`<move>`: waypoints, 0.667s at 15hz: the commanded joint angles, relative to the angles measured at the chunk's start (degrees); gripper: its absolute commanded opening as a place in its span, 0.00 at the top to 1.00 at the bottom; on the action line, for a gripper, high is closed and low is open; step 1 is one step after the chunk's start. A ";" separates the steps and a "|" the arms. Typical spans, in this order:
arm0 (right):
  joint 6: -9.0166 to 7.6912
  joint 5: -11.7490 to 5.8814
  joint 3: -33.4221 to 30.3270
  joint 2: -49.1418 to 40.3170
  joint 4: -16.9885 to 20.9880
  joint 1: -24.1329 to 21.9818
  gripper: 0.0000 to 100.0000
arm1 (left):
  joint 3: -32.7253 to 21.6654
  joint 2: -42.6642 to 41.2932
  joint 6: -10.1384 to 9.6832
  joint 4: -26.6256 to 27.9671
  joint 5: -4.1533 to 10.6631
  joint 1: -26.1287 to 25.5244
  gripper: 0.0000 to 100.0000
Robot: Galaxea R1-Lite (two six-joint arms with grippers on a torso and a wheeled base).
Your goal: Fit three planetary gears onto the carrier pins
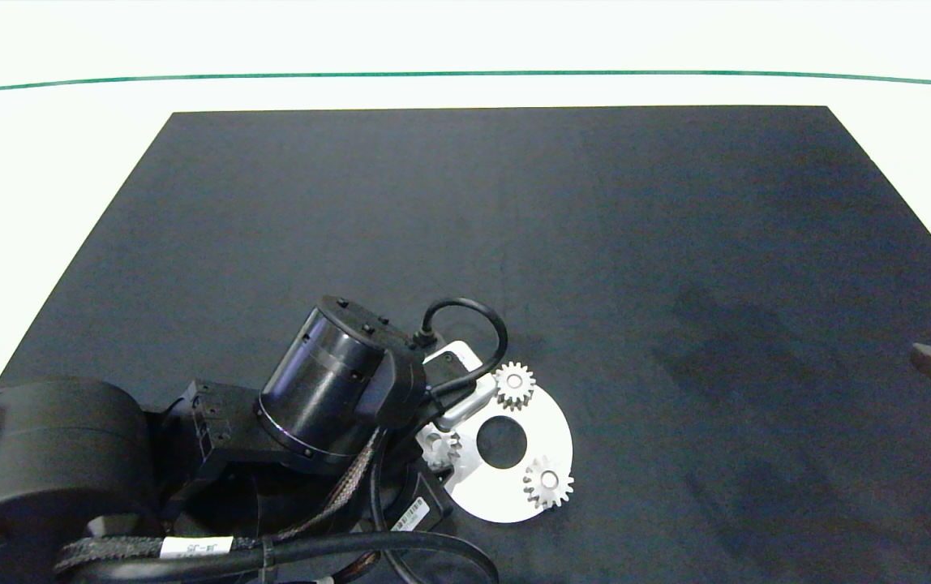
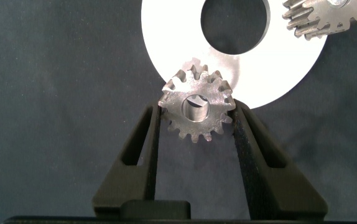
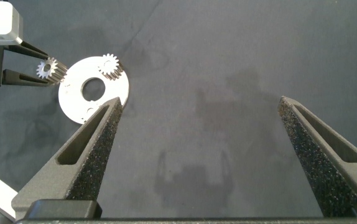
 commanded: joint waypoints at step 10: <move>-0.06 -0.03 0.00 0.17 0.06 0.28 0.00 | 0.79 -0.13 0.03 -0.03 0.17 0.17 0.81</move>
